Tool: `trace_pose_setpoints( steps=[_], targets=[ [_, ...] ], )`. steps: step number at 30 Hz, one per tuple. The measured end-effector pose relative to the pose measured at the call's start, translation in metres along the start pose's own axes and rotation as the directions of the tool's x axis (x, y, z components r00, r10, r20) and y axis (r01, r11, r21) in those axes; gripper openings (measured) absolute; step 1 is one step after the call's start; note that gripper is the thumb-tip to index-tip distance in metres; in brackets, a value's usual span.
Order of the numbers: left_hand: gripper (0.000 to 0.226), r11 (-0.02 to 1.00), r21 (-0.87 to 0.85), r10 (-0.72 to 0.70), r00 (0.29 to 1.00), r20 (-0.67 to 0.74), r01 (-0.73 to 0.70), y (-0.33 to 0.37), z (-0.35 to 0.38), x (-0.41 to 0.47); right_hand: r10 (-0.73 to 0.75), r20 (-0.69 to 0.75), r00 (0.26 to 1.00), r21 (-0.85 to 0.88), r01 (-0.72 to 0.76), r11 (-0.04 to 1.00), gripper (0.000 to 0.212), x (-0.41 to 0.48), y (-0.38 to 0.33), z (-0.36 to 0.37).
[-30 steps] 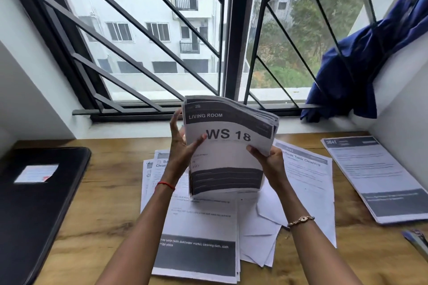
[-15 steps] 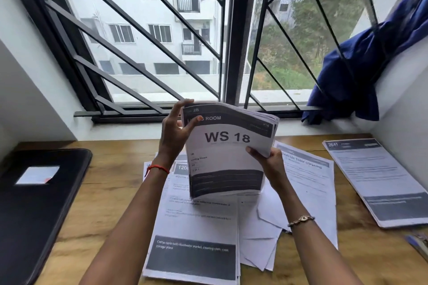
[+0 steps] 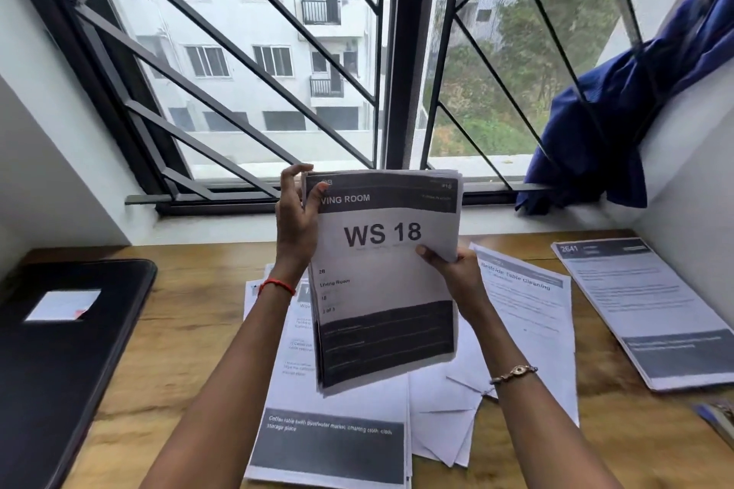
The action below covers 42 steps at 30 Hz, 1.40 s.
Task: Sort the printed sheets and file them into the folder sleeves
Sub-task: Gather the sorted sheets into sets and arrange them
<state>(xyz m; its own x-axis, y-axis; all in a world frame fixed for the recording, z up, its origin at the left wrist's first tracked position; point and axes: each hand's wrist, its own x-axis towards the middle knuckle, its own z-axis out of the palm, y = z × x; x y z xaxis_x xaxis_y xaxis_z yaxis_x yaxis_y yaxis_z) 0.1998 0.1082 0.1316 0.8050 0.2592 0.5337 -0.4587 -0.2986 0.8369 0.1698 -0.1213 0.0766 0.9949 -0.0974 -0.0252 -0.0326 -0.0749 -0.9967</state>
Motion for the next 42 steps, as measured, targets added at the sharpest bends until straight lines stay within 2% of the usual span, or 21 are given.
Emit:
trace_pose_setpoints(
  steps=[2, 4, 7, 10, 12, 15, 17, 20, 22, 25, 27, 34, 39, 42],
  targets=[
    [0.030, 0.996, -0.010, -0.084, 0.996, -0.009, 0.084, -0.007, 0.000, 0.000, 0.076, 0.011, 0.997, 0.019, -0.076, 0.997, 0.023, 0.001, 0.001, 0.000],
    [0.036, 0.978, -0.001, -0.210, 0.978, 0.013, 0.210, -0.021, 0.001, -0.008, 0.156, 0.022, 0.988, 0.025, -0.156, 0.987, 0.016, -0.001, 0.005, 0.000],
    [0.044, 0.926, 0.002, -0.376, 0.920, 0.107, 0.378, -0.047, 0.003, -0.034, 0.261, 0.045, 0.964, 0.012, -0.262, 0.965, 0.012, -0.005, 0.018, 0.002],
    [0.057, 0.878, 0.091, -0.478, 0.861, 0.175, 0.469, -0.069, 0.000, -0.065, 0.386, 0.093, 0.918, 0.014, -0.389, 0.921, 0.029, -0.008, 0.035, 0.002],
    [0.061, 0.831, 0.143, -0.556, 0.812, 0.181, 0.537, -0.080, -0.001, -0.082, 0.475, 0.117, 0.872, -0.055, -0.471, 0.880, 0.038, -0.010, 0.047, 0.001],
    [0.063, 0.777, 0.172, -0.629, 0.755, 0.184, 0.605, -0.093, -0.003, -0.097, 0.544, 0.175, 0.820, -0.160, -0.522, 0.838, 0.029, -0.013, 0.055, 0.000],
    [0.064, 0.754, 0.199, -0.656, 0.731, 0.188, 0.626, -0.102, -0.003, -0.102, 0.556, 0.195, 0.808, -0.263, -0.503, 0.823, 0.033, -0.011, 0.057, 0.000],
    [0.065, 0.728, 0.214, -0.686, 0.698, 0.207, 0.652, -0.107, 0.000, -0.105, 0.542, 0.176, 0.822, -0.493, -0.403, 0.771, 0.053, -0.001, 0.057, 0.003],
    [0.066, 0.716, 0.235, -0.697, 0.689, 0.199, 0.657, -0.110, 0.003, -0.106, 0.516, 0.147, 0.844, -0.537, -0.370, 0.758, 0.062, 0.009, 0.060, 0.006],
    [0.068, 0.700, 0.253, -0.713, 0.678, 0.179, 0.668, -0.110, 0.010, -0.107, 0.379, 0.091, 0.921, -0.580, -0.261, 0.772, 0.058, 0.019, 0.066, 0.011],
    [0.070, 0.690, 0.279, -0.718, 0.679, 0.151, 0.668, -0.110, 0.013, -0.109, 0.329, 0.095, 0.939, -0.601, -0.210, 0.771, 0.054, 0.021, 0.069, 0.017],
    [0.069, 0.678, 0.396, -0.704, 0.702, 0.109, 0.619, -0.119, 0.015, -0.116, 0.325, 0.071, 0.943, -0.669, -0.197, 0.717, 0.049, 0.024, 0.088, 0.025],
    [0.068, 0.715, 0.258, -0.685, 0.724, 0.076, 0.650, -0.123, 0.012, -0.123, 0.308, 0.050, 0.950, -0.707, -0.184, 0.683, 0.047, 0.025, 0.096, 0.026],
    [0.060, 0.733, 0.253, -0.662, 0.748, 0.054, 0.631, -0.123, 0.013, -0.125, 0.272, 0.017, 0.962, -0.736, -0.172, 0.655, 0.046, 0.022, 0.100, 0.031]
  ],
)
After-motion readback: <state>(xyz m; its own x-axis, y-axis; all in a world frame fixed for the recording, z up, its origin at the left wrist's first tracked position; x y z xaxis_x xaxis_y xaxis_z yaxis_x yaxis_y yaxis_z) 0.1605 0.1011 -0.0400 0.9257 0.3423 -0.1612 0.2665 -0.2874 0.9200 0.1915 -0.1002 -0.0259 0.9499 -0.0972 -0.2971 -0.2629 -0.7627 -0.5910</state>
